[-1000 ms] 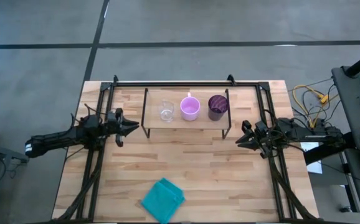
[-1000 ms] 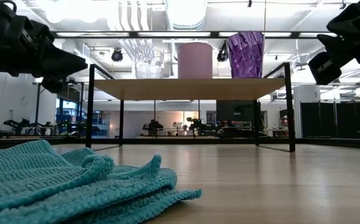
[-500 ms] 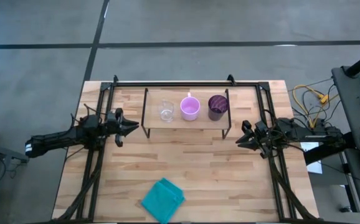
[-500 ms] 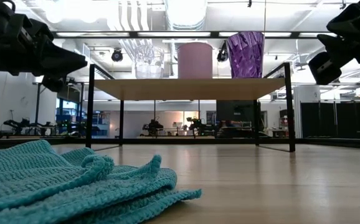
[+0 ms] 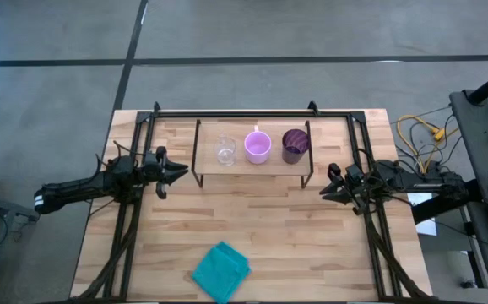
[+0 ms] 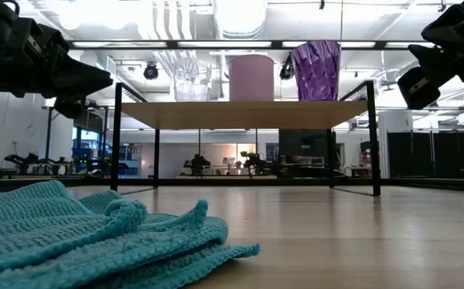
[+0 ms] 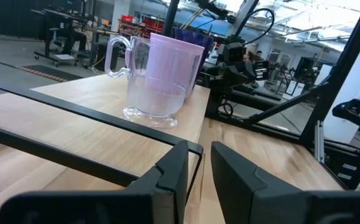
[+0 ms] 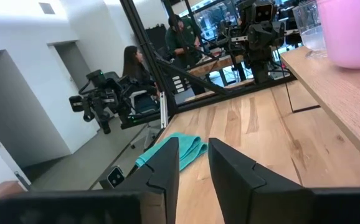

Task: Stack small to large cups/mugs on shelf
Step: Return to Home Position

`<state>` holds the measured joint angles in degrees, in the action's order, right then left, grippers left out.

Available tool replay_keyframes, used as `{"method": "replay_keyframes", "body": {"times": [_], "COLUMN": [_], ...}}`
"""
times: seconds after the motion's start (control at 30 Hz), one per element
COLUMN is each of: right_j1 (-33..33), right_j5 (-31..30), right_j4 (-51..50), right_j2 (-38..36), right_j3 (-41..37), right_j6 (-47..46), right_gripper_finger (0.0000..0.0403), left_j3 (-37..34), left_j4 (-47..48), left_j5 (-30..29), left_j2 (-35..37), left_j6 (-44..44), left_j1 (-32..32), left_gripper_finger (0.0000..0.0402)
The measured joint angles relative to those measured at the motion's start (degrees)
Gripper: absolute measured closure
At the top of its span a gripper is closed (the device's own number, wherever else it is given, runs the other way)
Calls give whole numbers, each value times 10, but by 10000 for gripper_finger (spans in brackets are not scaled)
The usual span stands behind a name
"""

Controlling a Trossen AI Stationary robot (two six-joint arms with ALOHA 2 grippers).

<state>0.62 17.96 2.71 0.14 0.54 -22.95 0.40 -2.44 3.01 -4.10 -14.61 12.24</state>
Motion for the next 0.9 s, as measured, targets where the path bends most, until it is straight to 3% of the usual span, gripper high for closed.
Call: {"method": "replay_keyframes", "body": {"times": [0.9], "right_j1": [0], "right_j5": [0], "right_j4": [0], "right_j2": [0], "right_j3": [0], "right_j6": [0], "right_gripper_finger": [328], "left_j3": [0], "left_j4": [0], "left_j5": [0], "left_j2": [0], "left_j6": [0], "left_j1": [0], "left_gripper_finger": [345]}}
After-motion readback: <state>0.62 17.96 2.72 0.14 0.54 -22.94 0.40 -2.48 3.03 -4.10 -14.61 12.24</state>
